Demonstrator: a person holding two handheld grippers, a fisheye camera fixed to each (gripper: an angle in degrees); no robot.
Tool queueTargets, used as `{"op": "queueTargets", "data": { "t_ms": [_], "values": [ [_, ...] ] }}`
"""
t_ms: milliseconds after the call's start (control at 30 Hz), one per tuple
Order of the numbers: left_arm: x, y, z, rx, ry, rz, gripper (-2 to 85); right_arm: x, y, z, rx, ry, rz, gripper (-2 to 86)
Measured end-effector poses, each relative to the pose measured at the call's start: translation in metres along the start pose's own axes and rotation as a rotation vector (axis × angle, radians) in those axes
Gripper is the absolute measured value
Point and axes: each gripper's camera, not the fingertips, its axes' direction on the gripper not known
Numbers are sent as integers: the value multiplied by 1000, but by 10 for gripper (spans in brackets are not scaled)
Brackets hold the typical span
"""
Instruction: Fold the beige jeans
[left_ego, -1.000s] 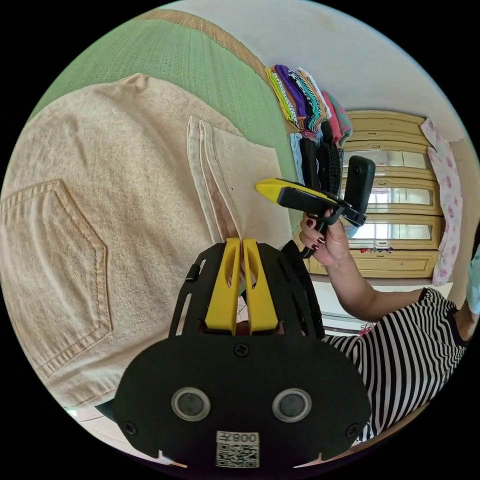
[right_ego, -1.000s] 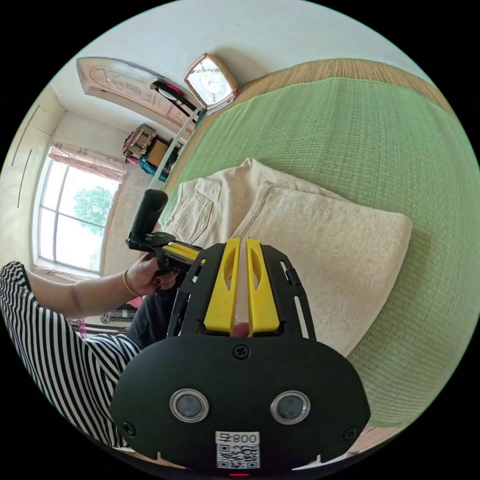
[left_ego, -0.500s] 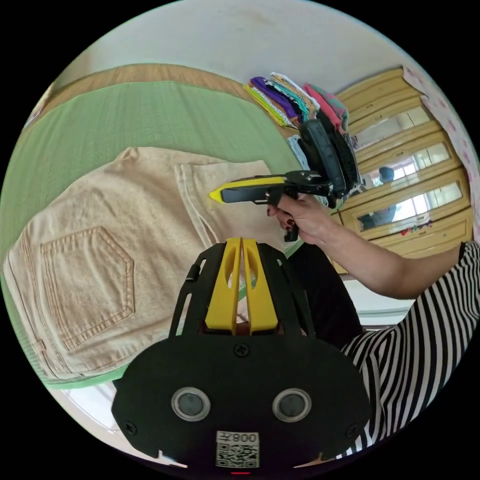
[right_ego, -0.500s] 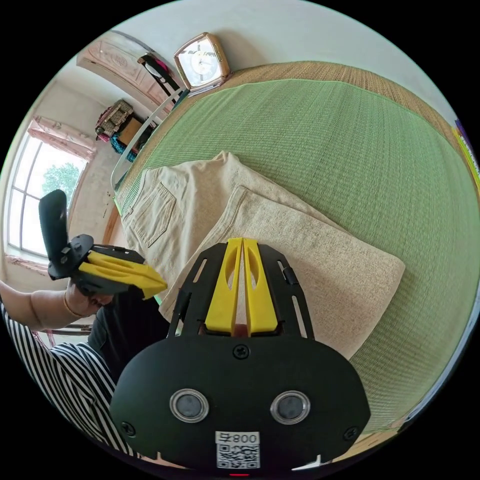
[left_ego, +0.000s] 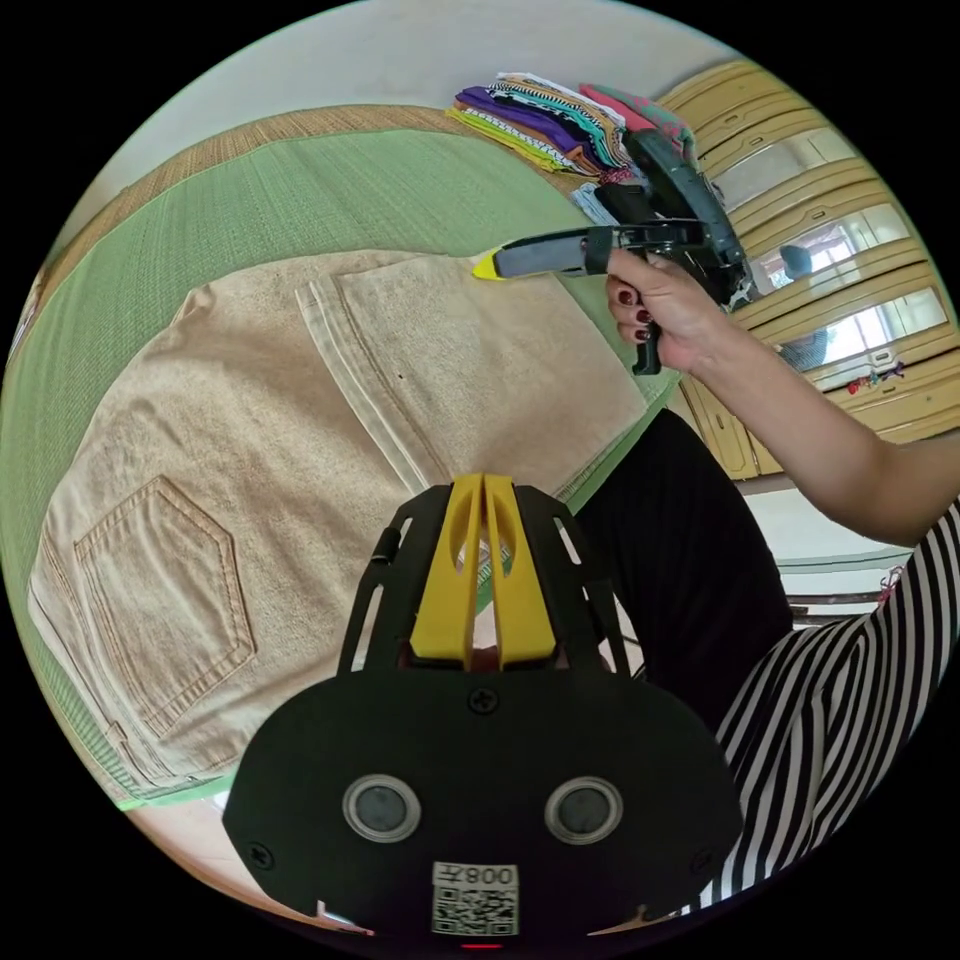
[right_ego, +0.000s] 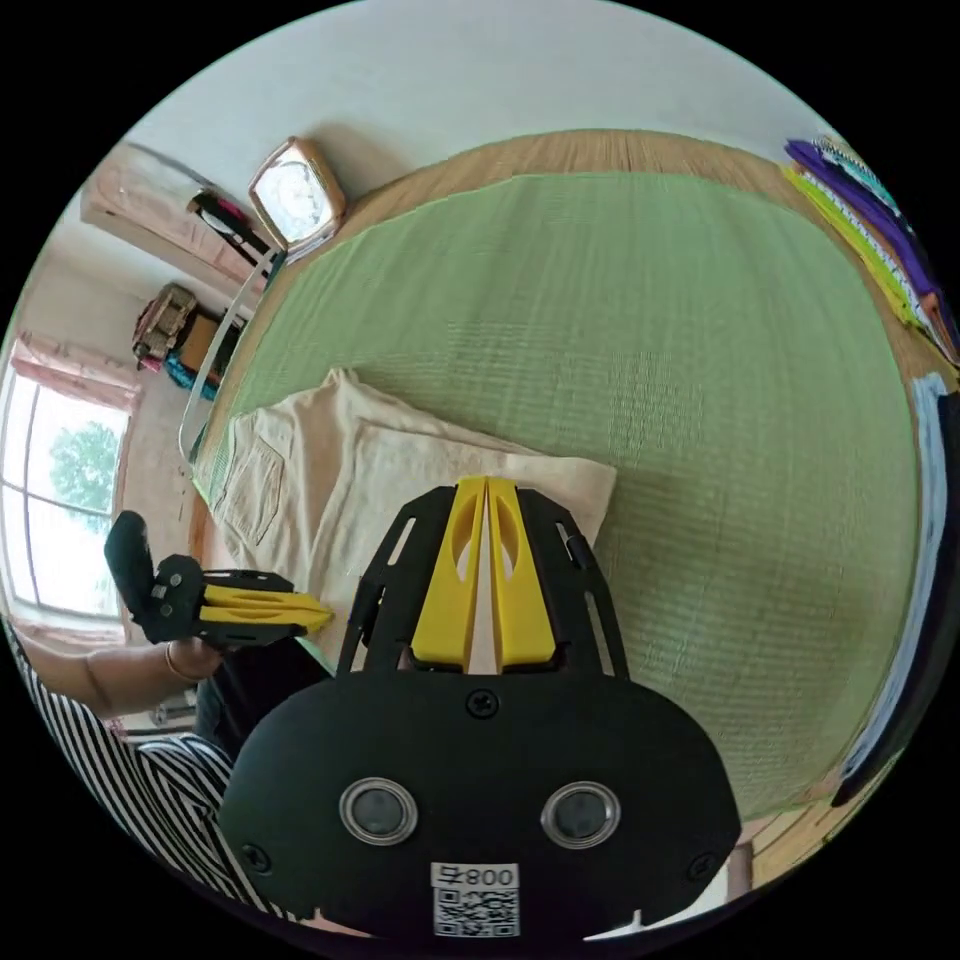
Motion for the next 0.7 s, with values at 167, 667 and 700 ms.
{"op": "queueTargets", "data": {
  "t_ms": [167, 667, 700],
  "values": [
    [30, -2, -3, 7, -31, -2, 1, 24, 17, -32, -7, -81, -7, 1],
    [109, -3, 4, 41, 26, 97, 28, 132, 148, -101, 95, -226, 203, 42],
    [114, -5, 5, 43, 34, 110, 32, 141, 153, -101, 96, -229, 237, 52]
  ]
}}
